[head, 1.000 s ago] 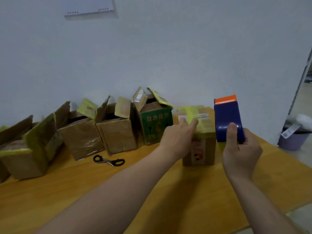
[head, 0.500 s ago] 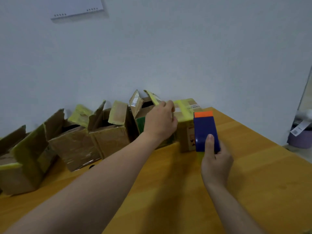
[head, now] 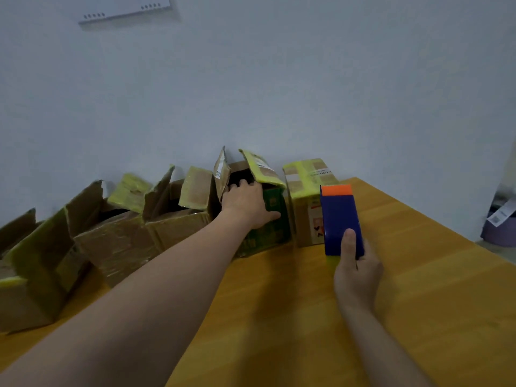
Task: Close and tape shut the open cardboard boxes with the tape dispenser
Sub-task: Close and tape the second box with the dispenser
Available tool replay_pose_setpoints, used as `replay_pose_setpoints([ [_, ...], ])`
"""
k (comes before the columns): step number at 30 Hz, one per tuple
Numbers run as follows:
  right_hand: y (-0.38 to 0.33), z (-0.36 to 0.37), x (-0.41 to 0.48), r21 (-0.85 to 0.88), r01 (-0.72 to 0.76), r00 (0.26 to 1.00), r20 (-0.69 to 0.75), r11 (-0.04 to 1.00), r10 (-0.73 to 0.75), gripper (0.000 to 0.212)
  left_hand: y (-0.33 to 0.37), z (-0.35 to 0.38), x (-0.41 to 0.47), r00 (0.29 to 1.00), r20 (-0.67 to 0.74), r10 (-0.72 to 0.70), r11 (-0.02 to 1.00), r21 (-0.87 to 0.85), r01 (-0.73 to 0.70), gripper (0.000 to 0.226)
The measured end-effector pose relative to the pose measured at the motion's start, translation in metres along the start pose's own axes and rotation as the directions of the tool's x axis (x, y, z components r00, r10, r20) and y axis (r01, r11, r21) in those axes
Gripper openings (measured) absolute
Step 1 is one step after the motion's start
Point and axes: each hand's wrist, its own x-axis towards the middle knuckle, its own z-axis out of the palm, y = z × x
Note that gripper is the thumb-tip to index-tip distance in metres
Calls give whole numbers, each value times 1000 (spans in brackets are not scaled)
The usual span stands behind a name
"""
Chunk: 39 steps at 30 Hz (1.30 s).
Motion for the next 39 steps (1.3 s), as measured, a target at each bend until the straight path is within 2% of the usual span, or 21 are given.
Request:
replay_pose_setpoints([
  [3, -1, -4, 0, 28, -29, 1000, 10, 999, 29, 41, 1, -6, -4, 1000, -5, -2, 999, 34, 3, 101],
  [6, -1, -7, -1, 18, -29, 999, 21, 999, 29, 49, -10, -13, -14, 1000, 9, -4, 999, 33, 3, 108],
  [10, -11, -5, -6, 2, -3, 999, 41, 1000, 3, 42, -21, -20, -42, 999, 10, 42, 999, 17, -42, 112],
  [14, -29, -6, -14, 1, 17, 999, 39, 1000, -17, 46, -25, -20, -74, 994, -90, 59, 996, -63, -65, 131],
  [17, -43, -9, -21, -2, 21, 998, 60, 1000, -21, 45, -23, -20, -97, 986, -160, 57, 992, -100, -74, 133],
  [21, -67, -15, -32, -20, 67, 993, 100, 998, -65, 41, -23, -22, -127, 979, -197, 61, 983, -160, -94, 119],
  [25, -92, -18, -42, -11, 95, 990, 108, 995, -93, 44, -34, -36, -164, 964, -224, 141, 981, -98, -167, 103],
  [28, -116, -14, -52, 34, 101, 988, 118, 994, -104, 41, -51, -48, -196, 966, -166, 199, 975, -68, -213, 87],
  [32, -150, 0, -68, 115, 128, 978, 150, 985, -145, 38, -86, -52, -234, 973, -86, 214, 974, -62, -219, 76],
  [34, -165, 12, -78, 152, 125, 972, 179, 980, -152, 36, -111, -52, -251, 970, -45, 241, 961, -133, -244, 58],
  [36, -179, 25, -90, 187, 133, 963, 208, 973, -171, 37, -137, -58, -269, 959, -11, 283, 922, -273, -275, 33],
  [39, -203, 42, -108, 242, 141, 947, 251, 960, -202, 32, -171, -51, -291, 958, 2, 286, 777, -586, -231, 15],
])
